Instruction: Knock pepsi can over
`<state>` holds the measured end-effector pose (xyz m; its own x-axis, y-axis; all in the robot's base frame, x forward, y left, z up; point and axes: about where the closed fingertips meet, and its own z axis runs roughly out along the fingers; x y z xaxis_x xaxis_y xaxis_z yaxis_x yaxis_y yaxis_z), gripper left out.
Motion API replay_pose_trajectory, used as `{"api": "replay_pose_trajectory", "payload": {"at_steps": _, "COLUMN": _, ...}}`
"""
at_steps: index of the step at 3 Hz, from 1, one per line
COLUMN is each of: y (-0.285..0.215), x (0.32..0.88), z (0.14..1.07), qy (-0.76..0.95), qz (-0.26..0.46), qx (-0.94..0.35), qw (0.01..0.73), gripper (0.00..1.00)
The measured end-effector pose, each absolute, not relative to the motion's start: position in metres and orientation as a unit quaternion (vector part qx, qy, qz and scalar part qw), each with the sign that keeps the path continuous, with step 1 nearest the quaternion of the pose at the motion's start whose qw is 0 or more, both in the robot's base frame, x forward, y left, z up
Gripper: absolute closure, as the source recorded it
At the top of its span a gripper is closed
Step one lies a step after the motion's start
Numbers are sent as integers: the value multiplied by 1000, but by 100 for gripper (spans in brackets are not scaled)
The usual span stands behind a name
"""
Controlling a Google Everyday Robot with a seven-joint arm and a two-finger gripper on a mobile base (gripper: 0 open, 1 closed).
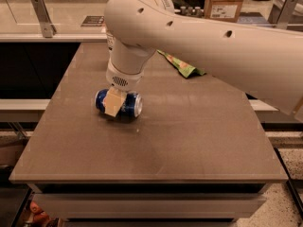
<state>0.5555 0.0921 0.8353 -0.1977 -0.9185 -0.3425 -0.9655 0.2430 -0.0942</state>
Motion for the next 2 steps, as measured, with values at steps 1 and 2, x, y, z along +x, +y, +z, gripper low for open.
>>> {"api": "replay_pose_trajectory", "payload": {"at_steps": 1, "y": 92, "x": 556, "z": 836, "qy": 771, "qz": 71, "qx": -611, "qw": 167, "gripper": 81}}
{"api": "replay_pose_trajectory", "payload": {"at_steps": 2, "y": 93, "x": 555, "z": 836, "qy": 770, "qz": 70, "qx": -612, "qw": 167, "gripper": 59}}
